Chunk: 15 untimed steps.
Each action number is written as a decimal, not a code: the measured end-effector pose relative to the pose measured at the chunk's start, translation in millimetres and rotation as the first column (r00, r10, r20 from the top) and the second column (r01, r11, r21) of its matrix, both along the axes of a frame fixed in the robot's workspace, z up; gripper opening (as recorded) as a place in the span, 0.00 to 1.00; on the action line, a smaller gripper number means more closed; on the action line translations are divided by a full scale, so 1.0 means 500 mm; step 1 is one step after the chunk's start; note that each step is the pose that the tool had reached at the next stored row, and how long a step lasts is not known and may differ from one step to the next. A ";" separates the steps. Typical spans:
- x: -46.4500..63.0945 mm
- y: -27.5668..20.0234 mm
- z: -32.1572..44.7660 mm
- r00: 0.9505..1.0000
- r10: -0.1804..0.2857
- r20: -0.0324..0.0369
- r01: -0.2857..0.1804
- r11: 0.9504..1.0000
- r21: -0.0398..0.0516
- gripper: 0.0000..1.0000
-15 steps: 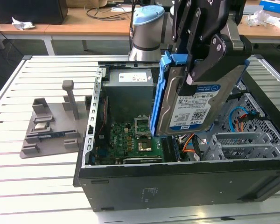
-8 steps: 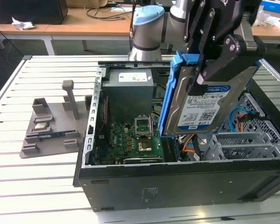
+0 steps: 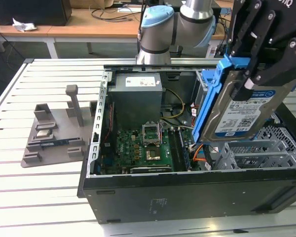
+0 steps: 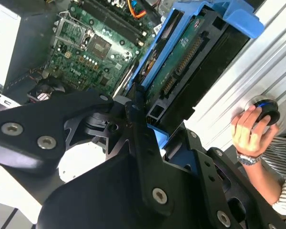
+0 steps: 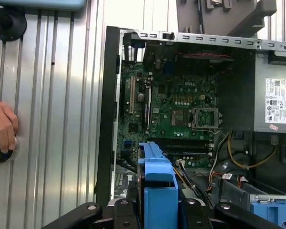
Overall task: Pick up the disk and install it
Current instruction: 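Pick up the disk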
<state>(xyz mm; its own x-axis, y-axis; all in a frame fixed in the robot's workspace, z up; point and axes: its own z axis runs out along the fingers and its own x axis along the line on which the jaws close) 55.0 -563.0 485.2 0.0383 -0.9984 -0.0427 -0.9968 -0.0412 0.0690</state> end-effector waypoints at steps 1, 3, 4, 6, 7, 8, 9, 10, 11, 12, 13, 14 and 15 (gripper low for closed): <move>0.012 0.0000 0.000 1.000 0.000 -0.001 0.000 1.000 0.000 0.37; 0.032 0.0000 -0.001 1.000 0.000 -0.002 0.000 1.000 0.000 0.37; 0.037 0.0000 -0.002 1.000 0.000 -0.002 0.000 1.000 0.000 0.37; 0.052 0.0000 -0.002 1.000 0.000 -0.003 0.000 1.000 0.000 0.37; 0.064 0.0000 -0.003 1.000 0.000 -0.004 0.000 1.000 0.000 0.37; 0.074 0.0000 -0.003 1.000 0.000 -0.005 0.000 1.000 0.000 0.37; 0.081 0.0000 -0.003 1.000 0.000 -0.005 0.000 1.000 0.000 0.37; 0.097 0.0000 -0.004 1.000 0.000 -0.006 0.000 1.000 0.000 0.37; 0.105 0.0000 -0.004 1.000 0.000 -0.007 0.000 1.000 0.000 0.37; 0.112 0.0000 -0.005 1.000 -0.002 -0.007 0.002 1.000 0.000 0.37; 0.116 0.0000 -0.005 1.000 -0.004 -0.007 0.004 1.000 0.000 0.37; 0.120 0.0001 -0.006 1.000 -0.012 -0.007 0.012 1.000 0.000 0.37; 0.127 0.0000 -0.008 1.000 -0.022 -0.007 0.022 1.000 0.000 0.37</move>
